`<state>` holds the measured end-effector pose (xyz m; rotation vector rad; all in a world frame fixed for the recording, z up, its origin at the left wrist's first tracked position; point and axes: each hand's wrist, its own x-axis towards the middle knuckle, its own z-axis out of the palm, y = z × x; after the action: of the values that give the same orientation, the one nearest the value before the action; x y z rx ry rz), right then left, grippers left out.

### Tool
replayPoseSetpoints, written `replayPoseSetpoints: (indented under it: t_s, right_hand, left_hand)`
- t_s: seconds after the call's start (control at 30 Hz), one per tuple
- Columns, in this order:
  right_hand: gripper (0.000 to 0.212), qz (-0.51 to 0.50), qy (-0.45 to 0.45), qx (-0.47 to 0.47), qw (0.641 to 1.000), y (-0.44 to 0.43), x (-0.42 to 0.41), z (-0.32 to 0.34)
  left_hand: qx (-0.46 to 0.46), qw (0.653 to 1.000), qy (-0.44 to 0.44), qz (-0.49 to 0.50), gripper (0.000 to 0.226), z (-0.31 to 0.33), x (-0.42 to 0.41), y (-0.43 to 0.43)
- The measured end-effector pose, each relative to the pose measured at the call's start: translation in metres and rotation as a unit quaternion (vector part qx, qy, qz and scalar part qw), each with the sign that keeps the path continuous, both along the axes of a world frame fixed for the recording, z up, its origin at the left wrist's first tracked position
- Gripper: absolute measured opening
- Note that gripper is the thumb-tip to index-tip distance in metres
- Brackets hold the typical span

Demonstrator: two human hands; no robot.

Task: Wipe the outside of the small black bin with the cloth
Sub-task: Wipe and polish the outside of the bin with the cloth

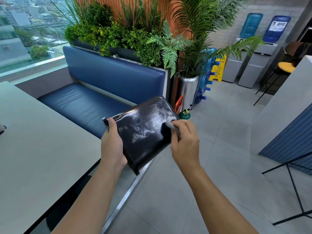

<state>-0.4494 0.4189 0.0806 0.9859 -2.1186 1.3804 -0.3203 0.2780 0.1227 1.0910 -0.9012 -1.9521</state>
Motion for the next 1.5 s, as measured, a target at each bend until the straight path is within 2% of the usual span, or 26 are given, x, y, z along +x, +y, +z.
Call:
replayPoseSetpoints:
  t_s: [0.17,0.23,0.47,0.7,0.8,1.03,1.1,1.23,1.33,1.4,1.5]
  right_hand:
    - [0.032,0.133,0.066,0.044,0.988,-0.025,0.068,-0.005]
    - [0.033,0.152,0.075,0.065,0.983,-0.028,0.074,-0.011]
    - [0.028,0.064,0.042,0.057,0.995,-0.013,0.016,-0.011]
    - [0.021,-0.021,-0.018,0.043,0.999,-0.007,-0.021,-0.005]
    - [0.023,-0.003,-0.003,0.027,1.0,-0.013,0.001,0.0]
    - [0.034,0.144,0.036,0.056,0.987,-0.027,0.063,-0.01]
    - [0.031,0.13,0.028,0.049,0.99,-0.022,0.048,-0.009]
    - [0.021,0.03,-0.017,0.036,0.999,-0.01,-0.007,-0.004]
    - [0.02,-0.018,-0.033,0.044,0.998,-0.006,-0.023,-0.003]
    - [0.023,-0.016,-0.026,0.038,0.999,-0.011,-0.012,-0.001]
    - [0.027,0.041,-0.003,0.025,0.999,-0.025,0.028,0.0]
  left_hand:
    - [-0.07,0.997,-0.027,-0.003,0.047,0.001,-0.004,0.01]
    - [-0.085,0.996,-0.037,-0.006,0.047,0.002,-0.003,0.012]
    - [-0.049,0.999,0.008,0.006,0.046,-0.002,0.007,0.006]
    - [-0.05,0.999,0.014,-0.005,0.041,0.002,0.012,0.007]
    - [-0.065,0.998,0.005,-0.013,0.043,0.004,0.007,0.008]
    - [-0.127,0.992,-0.026,-0.01,0.05,-0.001,-0.005,0.011]
    - [-0.116,0.993,-0.019,-0.01,0.048,0.0,-0.003,0.01]
    - [-0.111,0.993,-0.018,-0.022,0.046,0.003,0.001,0.006]
    - [-0.119,0.992,-0.019,-0.025,0.045,0.002,0.001,0.005]
    - [-0.123,0.992,-0.026,-0.031,0.046,0.001,-0.002,0.008]
    - [-0.146,0.988,-0.044,-0.037,0.046,-0.002,-0.01,0.013]
